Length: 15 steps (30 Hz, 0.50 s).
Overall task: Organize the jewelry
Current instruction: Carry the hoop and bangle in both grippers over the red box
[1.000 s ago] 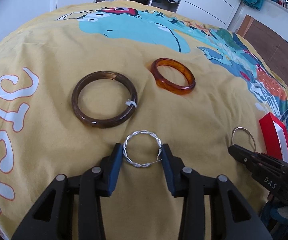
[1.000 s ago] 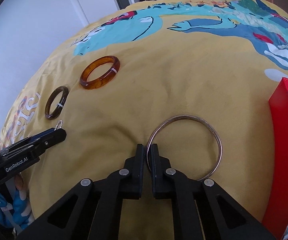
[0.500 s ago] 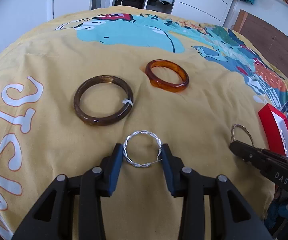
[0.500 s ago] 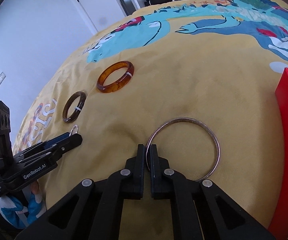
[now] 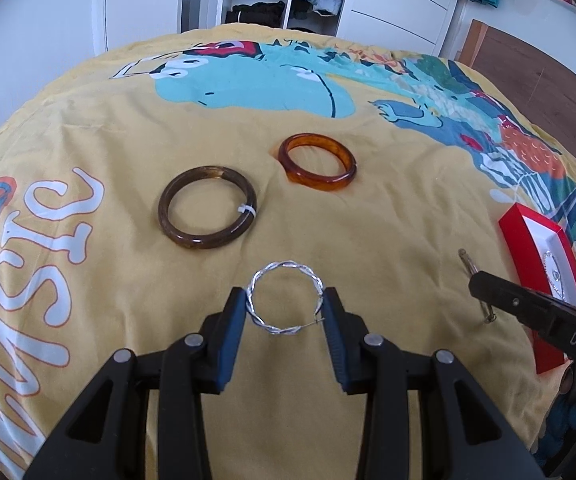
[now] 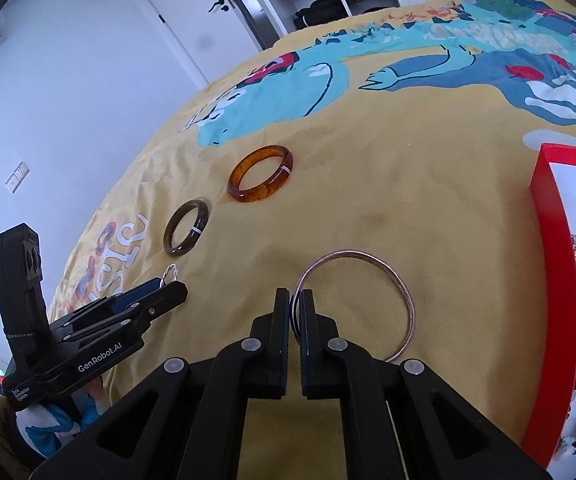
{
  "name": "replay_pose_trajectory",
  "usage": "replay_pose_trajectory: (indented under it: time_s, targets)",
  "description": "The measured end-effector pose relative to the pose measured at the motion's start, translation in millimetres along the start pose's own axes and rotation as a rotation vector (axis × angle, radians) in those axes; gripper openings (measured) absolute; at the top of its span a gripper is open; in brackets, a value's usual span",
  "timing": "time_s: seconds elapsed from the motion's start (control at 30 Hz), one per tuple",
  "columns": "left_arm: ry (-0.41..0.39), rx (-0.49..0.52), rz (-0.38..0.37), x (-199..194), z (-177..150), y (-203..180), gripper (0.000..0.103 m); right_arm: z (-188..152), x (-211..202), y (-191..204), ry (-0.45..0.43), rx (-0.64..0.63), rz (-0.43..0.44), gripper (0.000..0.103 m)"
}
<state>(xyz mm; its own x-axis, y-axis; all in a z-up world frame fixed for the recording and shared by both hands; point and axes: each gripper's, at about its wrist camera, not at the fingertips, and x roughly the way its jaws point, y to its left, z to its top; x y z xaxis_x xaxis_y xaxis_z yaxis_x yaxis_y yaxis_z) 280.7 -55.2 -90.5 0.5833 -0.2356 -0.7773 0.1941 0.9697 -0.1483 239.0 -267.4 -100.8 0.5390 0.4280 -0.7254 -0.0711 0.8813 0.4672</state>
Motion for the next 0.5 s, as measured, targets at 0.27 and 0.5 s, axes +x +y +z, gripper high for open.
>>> replay_pose_trajectory:
  time_s: [0.27, 0.5]
  targets:
    - [-0.021, 0.015, 0.0, -20, 2, -8, 0.036, 2, -18, 7, -0.025, 0.003, 0.006, 0.004]
    - [-0.04, 0.038, -0.007, -35, 7, -23, 0.036, 5, -37, 8, -0.053, 0.02, 0.023, 0.003]
